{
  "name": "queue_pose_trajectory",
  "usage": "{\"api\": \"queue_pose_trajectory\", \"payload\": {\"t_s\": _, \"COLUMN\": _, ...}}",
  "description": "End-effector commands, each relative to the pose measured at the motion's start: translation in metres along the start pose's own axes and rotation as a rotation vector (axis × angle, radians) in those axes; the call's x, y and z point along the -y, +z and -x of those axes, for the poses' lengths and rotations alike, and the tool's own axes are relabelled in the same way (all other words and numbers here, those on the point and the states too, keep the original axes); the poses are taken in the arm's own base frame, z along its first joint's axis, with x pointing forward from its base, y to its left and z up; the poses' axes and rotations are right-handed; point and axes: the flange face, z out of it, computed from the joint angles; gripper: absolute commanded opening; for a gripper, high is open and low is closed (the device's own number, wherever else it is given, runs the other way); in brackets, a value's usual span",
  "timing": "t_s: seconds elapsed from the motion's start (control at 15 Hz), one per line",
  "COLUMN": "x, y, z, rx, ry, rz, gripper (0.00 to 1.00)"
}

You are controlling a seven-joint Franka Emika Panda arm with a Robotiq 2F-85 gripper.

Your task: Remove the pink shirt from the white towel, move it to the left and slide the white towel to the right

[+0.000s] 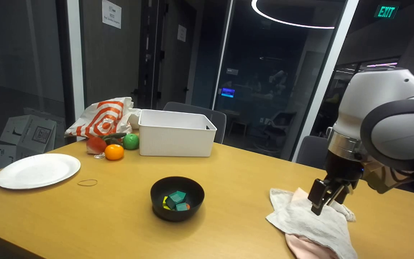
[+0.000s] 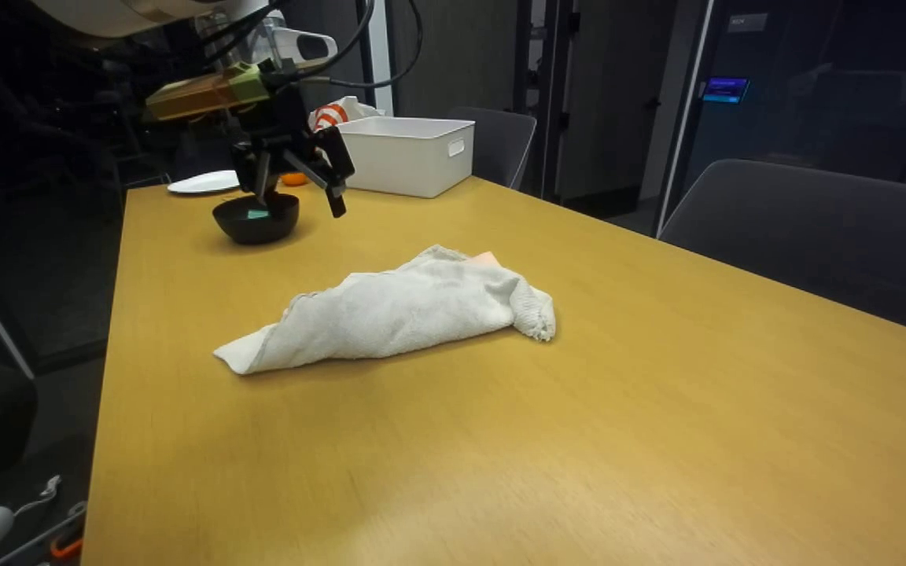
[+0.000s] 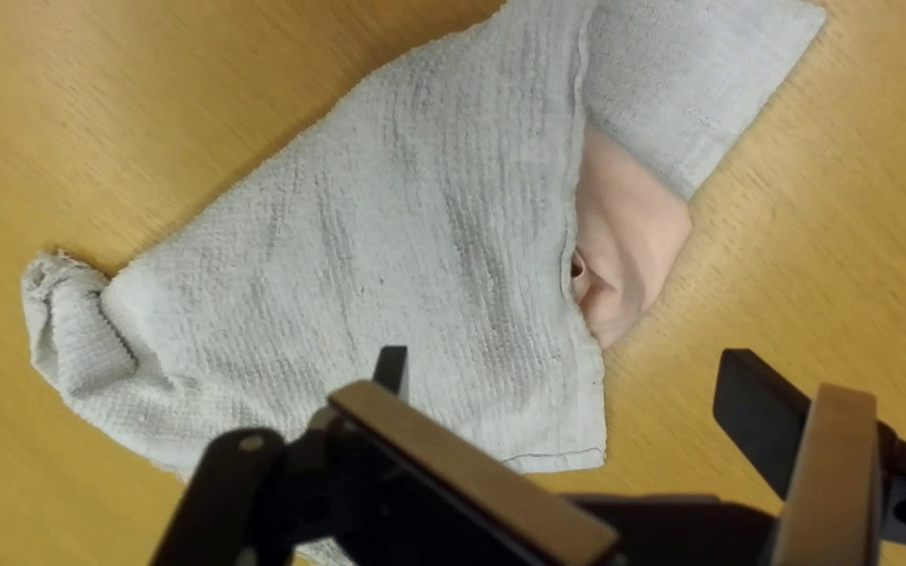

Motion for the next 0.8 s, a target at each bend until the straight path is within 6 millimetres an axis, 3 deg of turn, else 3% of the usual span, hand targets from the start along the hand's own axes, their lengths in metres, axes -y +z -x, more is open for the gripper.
{"api": "queue_pose_trajectory", "payload": {"t_s": 0.0, "x": -0.004, "y": 0.029, "z": -0.025, "rx": -0.008, "ry": 0.031, "rz": 0.012, "gripper": 1.0}}
{"api": "queue_pose_trajectory", "payload": {"t_s": 0.4, "x": -0.03, "y": 0.085, "z": -0.067, "rx": -0.005, "ry": 0.095, "rz": 0.026, "gripper": 1.0}}
{"api": "queue_pose_trajectory", "payload": {"t_s": 0.73, "x": -0.009, "y": 0.086, "z": -0.089, "rx": -0.082, "ry": 0.063, "rz": 0.001, "gripper": 1.0}}
